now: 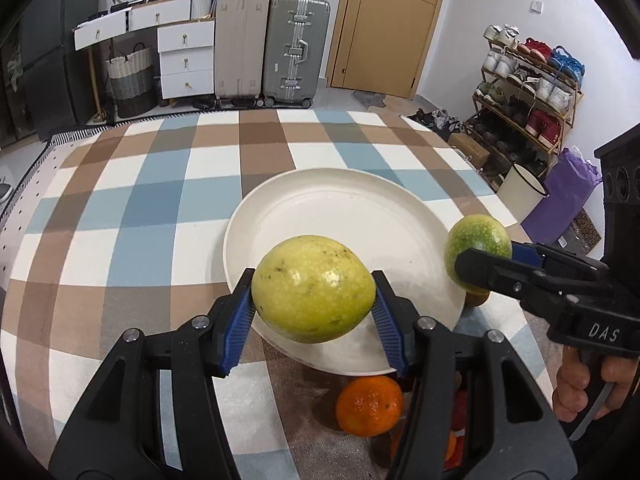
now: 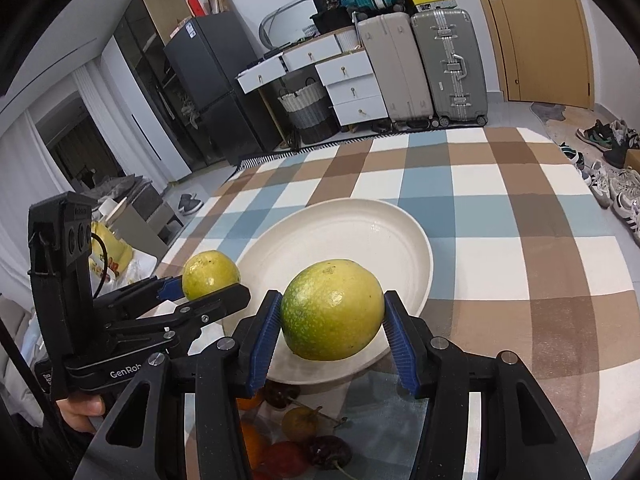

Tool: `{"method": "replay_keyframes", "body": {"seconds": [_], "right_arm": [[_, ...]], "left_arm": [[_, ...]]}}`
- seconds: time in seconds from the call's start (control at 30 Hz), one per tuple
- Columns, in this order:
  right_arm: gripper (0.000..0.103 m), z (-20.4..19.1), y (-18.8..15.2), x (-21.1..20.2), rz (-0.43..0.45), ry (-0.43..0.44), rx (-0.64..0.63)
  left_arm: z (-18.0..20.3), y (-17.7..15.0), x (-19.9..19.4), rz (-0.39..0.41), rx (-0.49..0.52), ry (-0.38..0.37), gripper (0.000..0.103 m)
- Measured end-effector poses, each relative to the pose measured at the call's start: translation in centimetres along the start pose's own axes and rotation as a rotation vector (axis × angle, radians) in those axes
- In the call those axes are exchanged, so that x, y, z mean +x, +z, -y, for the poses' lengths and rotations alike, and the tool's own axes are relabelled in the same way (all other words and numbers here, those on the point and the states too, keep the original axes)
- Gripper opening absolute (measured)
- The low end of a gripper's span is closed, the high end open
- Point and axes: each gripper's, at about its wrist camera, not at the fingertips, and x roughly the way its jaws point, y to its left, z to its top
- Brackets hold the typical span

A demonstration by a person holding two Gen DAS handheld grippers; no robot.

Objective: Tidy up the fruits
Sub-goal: 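Lower both held fruits onto the white plate and open both tools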

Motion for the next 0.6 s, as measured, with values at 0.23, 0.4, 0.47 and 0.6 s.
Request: {"method": "replay_keyframes", "body": {"seconds": [0.23,0.4,0.47,0.6], "right_arm": [[0.052,0.3,-0.7,2.1,-0.037,-0.020,-0.015],[0.052,0.5,-0.8,2.7,-0.048,-0.024,-0.014],[0.052,0.4,-0.7,2.7,-0.047,-0.023,-0.016],[0.052,0.3,-0.6,2.7,-0.049,-0.022,-0.018]], "left_arm": [[0.3,-0.6,2.0,-0.024,0.020,0.016,0.053],[0.4,-0.8,2.7,-0.039,0.029,0.022,0.053],[0.5,-0.9,3.0,-0.040,0.035,0.027,0.053],[0.7,-0.9,3.1,-0.052,0.038,0.032,0.053]]}}
